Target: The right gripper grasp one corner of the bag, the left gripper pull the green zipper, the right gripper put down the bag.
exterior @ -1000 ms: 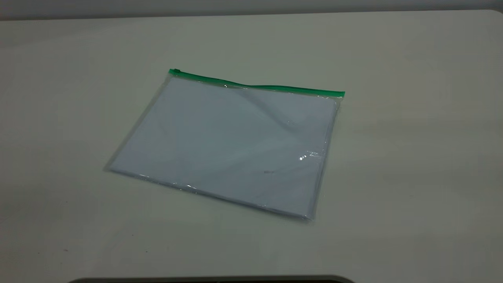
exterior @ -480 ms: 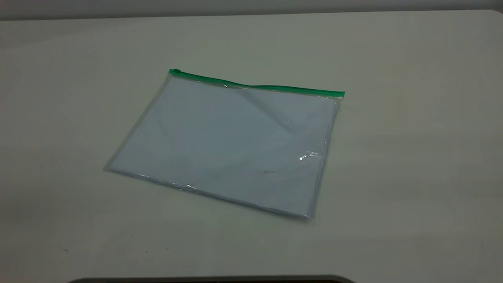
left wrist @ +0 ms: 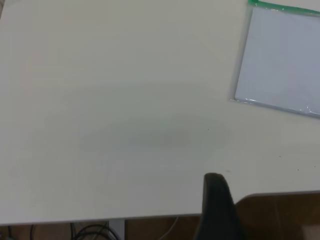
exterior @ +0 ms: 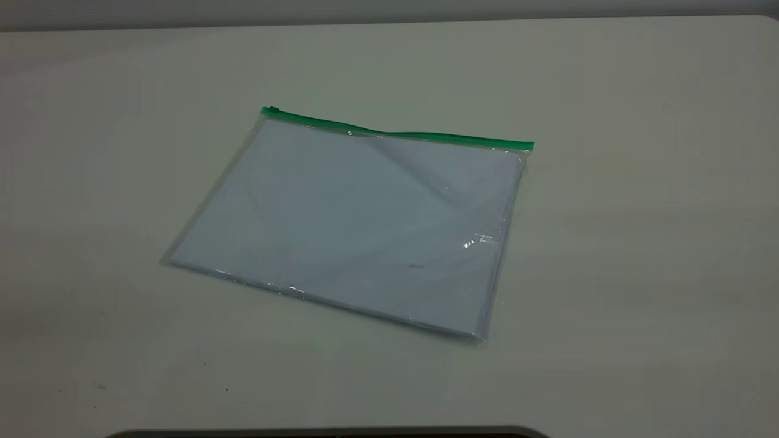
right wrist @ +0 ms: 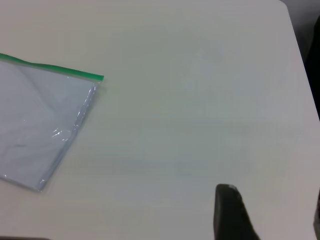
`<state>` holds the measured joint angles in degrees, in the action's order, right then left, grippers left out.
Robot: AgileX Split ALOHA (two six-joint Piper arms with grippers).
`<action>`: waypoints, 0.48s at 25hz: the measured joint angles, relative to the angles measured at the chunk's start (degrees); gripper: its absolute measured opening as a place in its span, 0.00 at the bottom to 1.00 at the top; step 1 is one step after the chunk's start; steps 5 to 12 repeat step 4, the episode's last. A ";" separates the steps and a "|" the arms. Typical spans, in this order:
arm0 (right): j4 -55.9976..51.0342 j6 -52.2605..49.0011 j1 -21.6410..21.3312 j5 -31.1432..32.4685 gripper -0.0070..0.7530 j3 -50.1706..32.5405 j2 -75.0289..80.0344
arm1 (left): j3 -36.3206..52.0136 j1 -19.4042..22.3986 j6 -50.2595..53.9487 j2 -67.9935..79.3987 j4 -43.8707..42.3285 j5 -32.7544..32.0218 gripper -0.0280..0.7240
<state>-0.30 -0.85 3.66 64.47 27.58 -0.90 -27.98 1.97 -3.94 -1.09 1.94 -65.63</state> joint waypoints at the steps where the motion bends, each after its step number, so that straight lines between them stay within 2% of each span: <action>1: 0.00 0.00 0.00 0.00 0.58 0.00 0.00 | 0.00 0.00 0.00 0.00 0.00 0.00 0.78; 12: 0.00 0.00 0.00 0.00 0.58 0.00 0.00 | 0.00 0.00 0.00 0.00 0.00 0.00 0.78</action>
